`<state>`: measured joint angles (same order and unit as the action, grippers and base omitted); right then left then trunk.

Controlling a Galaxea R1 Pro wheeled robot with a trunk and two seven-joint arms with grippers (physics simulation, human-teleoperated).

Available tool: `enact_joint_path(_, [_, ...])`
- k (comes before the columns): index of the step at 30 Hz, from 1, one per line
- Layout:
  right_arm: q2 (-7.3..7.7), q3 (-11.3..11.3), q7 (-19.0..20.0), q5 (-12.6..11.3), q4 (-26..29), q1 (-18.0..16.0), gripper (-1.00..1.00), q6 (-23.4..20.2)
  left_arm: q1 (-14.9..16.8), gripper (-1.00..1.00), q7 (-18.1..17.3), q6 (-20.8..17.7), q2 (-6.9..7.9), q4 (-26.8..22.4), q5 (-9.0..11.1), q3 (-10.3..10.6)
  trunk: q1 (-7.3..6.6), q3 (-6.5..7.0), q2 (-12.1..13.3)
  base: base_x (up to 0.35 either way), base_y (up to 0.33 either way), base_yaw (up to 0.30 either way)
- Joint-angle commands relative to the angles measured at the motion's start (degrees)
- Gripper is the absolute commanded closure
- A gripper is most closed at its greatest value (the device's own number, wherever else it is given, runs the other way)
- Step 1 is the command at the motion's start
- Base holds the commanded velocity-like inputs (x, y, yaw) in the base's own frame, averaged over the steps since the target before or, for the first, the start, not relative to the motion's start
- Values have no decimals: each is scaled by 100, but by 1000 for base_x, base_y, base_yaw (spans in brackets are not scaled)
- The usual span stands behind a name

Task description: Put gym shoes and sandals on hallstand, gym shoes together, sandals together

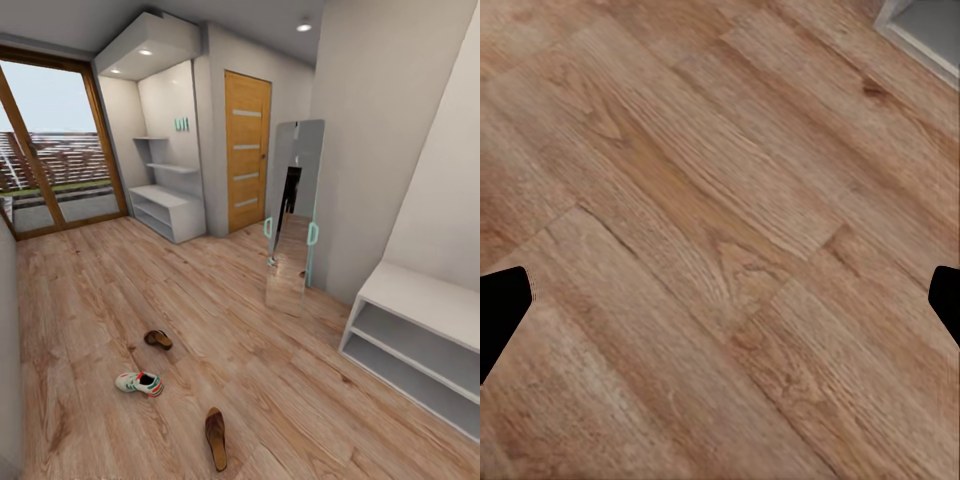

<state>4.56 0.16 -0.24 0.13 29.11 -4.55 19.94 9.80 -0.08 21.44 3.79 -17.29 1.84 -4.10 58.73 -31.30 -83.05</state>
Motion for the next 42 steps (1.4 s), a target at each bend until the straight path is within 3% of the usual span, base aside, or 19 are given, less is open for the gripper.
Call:
enact_joint_path(1, [1, 2, -2, 2, -2, -2, -100, 17, 5, -100, -1, 18, -1, 6, 19, -4, -1, -13, -3, 0, 0, 173])
enact_joint_path(34, [1, 2, -11, -4, 4, -2, -100, 27, 5, -100, 17, 18, 4, 6, 19, -4, -1, -231, -3, 0, 0, 197])
enact_joint_path(42, [6, 10, 20, 13, -7, -2, -100, 22, 5, -100, 17, 18, -7, 8, 19, -4, -1, -244, -3, 0, 0, 55])
